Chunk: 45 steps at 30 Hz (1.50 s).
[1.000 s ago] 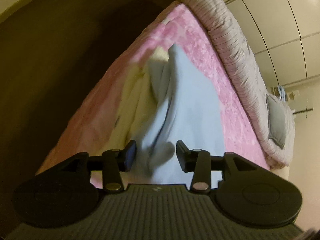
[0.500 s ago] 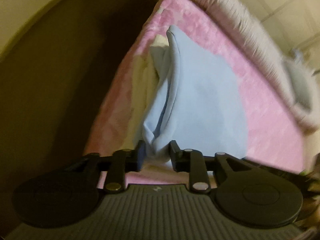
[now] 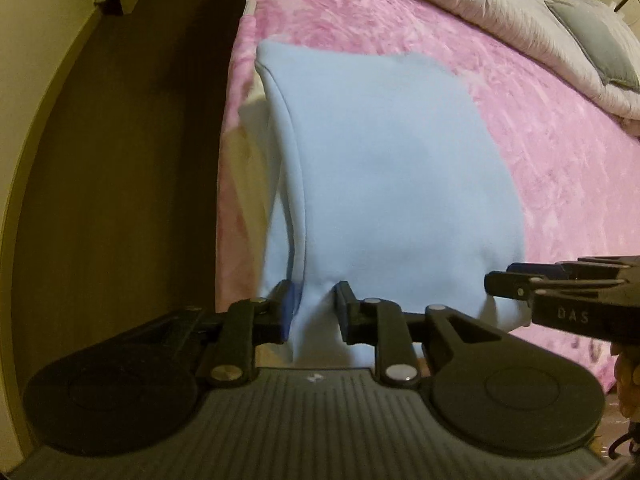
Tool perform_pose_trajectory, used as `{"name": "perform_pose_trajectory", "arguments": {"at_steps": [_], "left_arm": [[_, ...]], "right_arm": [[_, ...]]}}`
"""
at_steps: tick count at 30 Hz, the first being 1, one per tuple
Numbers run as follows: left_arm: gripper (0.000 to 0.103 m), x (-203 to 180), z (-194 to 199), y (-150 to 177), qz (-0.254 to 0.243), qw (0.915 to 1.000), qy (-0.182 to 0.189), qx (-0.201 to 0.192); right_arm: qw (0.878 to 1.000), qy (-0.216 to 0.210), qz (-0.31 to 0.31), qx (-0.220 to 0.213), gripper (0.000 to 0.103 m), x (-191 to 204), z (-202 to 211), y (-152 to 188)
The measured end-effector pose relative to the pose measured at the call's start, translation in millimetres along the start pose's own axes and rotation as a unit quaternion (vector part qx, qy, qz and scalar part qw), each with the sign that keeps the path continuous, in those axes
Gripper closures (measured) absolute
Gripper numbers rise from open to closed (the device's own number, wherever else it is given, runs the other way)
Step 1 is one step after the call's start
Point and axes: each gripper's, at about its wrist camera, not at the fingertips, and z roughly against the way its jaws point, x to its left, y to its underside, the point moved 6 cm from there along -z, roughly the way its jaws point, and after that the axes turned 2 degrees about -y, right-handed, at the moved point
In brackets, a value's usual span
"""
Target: Fold clothes
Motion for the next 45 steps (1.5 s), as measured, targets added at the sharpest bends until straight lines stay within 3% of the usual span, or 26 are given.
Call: {"name": "perform_pose_trajectory", "arguments": {"at_steps": [4, 8, 11, 14, 20, 23, 26, 28, 31, 35, 41, 45], "left_arm": [[0.087, 4, 19, -32, -0.009, 0.9990, 0.006, -0.044], [0.088, 10, 4, -71, -0.001, 0.9956, 0.029, -0.089], [0.090, 18, -23, -82, 0.008, 0.9968, 0.011, -0.078], [0.089, 16, -14, -74, 0.020, 0.9966, 0.018, -0.078], [0.091, 10, 5, -57, 0.045, 0.9956, 0.031, -0.076], [0.091, 8, 14, -49, 0.058, 0.9948, 0.038, -0.076], [0.089, -7, 8, -17, 0.054, 0.9963, 0.042, -0.052], [0.091, -11, -9, 6, 0.061, 0.9977, 0.018, -0.024], [0.092, -15, 1, 9, 0.085, 0.9958, -0.008, -0.033], [0.082, -29, 30, 8, 0.072, 0.9943, -0.056, -0.055], [0.066, -60, 85, 21, 0.077, 0.9861, -0.121, -0.084], [0.062, -85, 118, 43, 0.090, 0.9797, -0.151, -0.097]], "right_arm": [[0.999, -0.010, -0.020, -0.031, 0.070, 1, 24, -16], [0.997, -0.006, -0.048, -0.060, 0.070, -2, 12, -40], [0.998, -0.011, -0.053, -0.043, 0.070, -10, -14, -44], [0.999, -0.020, -0.028, -0.032, 0.070, -13, -29, -44], [0.997, -0.064, -0.028, -0.044, 0.070, -22, 7, -35], [0.997, -0.069, 0.015, -0.043, 0.070, -19, 22, -24], [0.997, -0.065, 0.045, -0.023, 0.070, -15, 17, -3], [0.997, -0.061, 0.050, -0.002, 0.070, -15, 3, 7], [0.997, -0.056, 0.047, 0.005, 0.070, -12, 0, 10], [0.994, -0.092, 0.056, -0.022, 0.070, -3, 36, 8], [0.993, -0.092, 0.066, -0.024, 0.069, -5, 77, 20], [0.991, -0.089, 0.089, -0.045, 0.069, -8, 104, 24]]}}
